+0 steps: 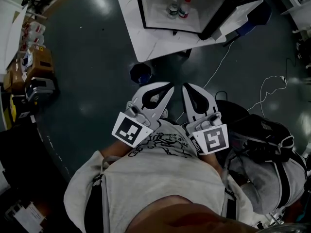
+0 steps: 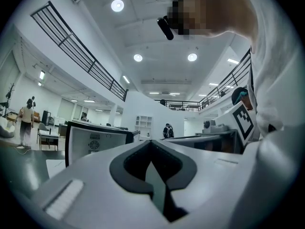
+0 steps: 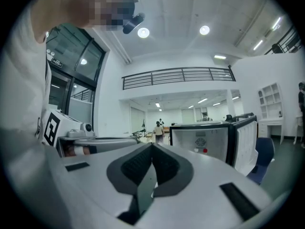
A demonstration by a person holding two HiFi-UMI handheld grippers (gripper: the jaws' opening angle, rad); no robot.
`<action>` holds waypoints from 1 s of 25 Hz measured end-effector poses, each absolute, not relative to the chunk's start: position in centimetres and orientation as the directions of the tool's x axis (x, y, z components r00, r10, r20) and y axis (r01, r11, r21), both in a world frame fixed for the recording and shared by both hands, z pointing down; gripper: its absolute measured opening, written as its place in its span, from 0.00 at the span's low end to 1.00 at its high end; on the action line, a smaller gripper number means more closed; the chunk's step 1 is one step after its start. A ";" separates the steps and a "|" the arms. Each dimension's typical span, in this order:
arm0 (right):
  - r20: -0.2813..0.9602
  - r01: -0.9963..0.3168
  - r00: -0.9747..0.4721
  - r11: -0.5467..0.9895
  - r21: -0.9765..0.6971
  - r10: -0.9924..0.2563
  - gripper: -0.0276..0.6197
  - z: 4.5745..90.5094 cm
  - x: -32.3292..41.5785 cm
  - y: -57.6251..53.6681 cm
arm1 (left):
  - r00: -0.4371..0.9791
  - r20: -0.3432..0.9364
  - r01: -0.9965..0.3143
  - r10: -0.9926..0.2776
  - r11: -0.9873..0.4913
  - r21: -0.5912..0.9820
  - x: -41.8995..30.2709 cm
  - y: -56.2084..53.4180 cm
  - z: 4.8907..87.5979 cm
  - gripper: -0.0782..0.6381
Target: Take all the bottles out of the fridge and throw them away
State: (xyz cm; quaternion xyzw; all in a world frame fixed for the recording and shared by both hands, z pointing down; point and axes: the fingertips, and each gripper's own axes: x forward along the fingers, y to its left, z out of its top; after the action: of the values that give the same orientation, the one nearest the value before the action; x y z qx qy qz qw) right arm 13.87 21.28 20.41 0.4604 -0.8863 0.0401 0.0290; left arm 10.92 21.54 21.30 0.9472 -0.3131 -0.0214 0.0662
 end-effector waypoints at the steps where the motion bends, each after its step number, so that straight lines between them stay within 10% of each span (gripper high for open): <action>1: 0.090 -0.818 -0.575 0.573 -0.044 -0.814 0.06 20.4 13.6 20.9 | 0.803 -0.003 -0.589 -0.595 -0.796 0.141 10.7 21.1 21.3 0.12; 25: 0.119 -0.822 -0.567 0.569 -0.019 -0.815 0.06 21.5 7.5 9.8 | 0.837 -0.005 -0.540 -0.548 -0.827 0.159 5.3 10.0 22.5 0.12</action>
State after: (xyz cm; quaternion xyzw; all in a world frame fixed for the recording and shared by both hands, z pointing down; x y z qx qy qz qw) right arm 7.52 9.79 21.49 0.4628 -0.8844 0.0363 0.0483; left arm 5.29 9.97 22.47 0.9553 -0.2846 -0.0251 0.0756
